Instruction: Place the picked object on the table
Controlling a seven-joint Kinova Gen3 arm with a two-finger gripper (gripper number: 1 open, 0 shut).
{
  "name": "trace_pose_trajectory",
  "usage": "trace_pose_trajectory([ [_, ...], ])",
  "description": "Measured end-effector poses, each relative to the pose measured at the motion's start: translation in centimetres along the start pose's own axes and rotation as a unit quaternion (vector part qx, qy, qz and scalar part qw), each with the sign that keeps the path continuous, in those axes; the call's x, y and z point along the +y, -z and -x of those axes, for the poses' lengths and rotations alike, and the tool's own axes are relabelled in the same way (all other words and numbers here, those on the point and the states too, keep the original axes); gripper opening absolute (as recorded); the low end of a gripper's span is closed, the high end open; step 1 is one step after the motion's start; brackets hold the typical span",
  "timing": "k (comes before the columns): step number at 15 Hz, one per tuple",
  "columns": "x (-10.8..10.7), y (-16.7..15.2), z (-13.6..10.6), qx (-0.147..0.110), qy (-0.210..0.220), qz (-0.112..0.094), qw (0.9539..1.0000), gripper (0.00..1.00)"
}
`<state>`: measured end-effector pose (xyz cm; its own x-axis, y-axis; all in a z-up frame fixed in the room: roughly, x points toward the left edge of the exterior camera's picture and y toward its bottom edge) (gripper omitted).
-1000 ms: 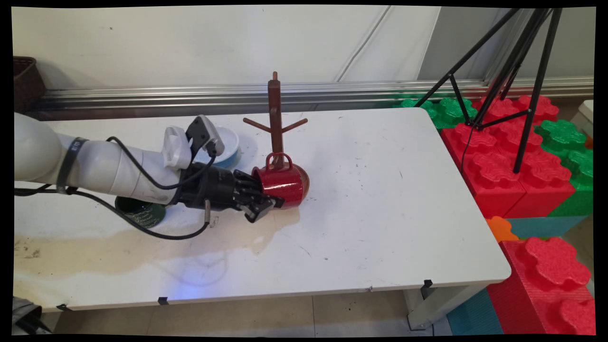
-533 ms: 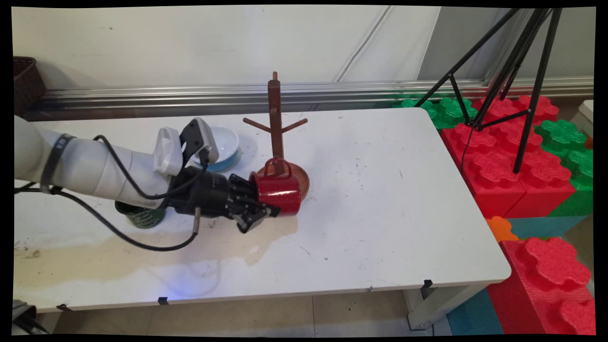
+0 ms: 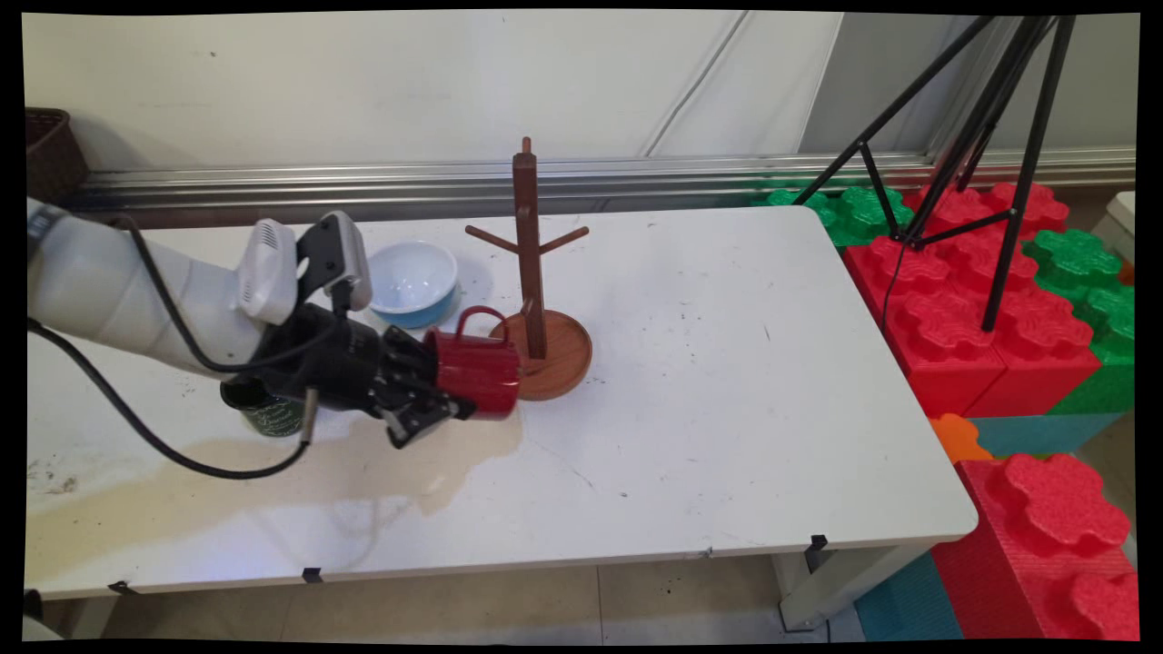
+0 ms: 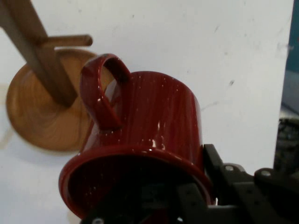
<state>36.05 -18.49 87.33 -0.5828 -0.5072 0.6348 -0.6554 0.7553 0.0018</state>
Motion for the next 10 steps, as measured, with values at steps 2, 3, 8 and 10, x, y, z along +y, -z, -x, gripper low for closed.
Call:
trace_pose_trajectory([
  [2,-0.4,0.8,-0.2,-0.016,-0.010,-0.003,0.9998,0.00],
  [3,-0.5,1.1,-0.2,-0.021,-0.015,-0.004,0.9996,0.00],
  [8,-2.3,4.0,-1.3,-0.065,-0.056,-0.018,0.9961,0.00],
  [10,-3.6,5.4,-1.7,-0.083,-0.069,-0.034,0.9936,0.00],
])
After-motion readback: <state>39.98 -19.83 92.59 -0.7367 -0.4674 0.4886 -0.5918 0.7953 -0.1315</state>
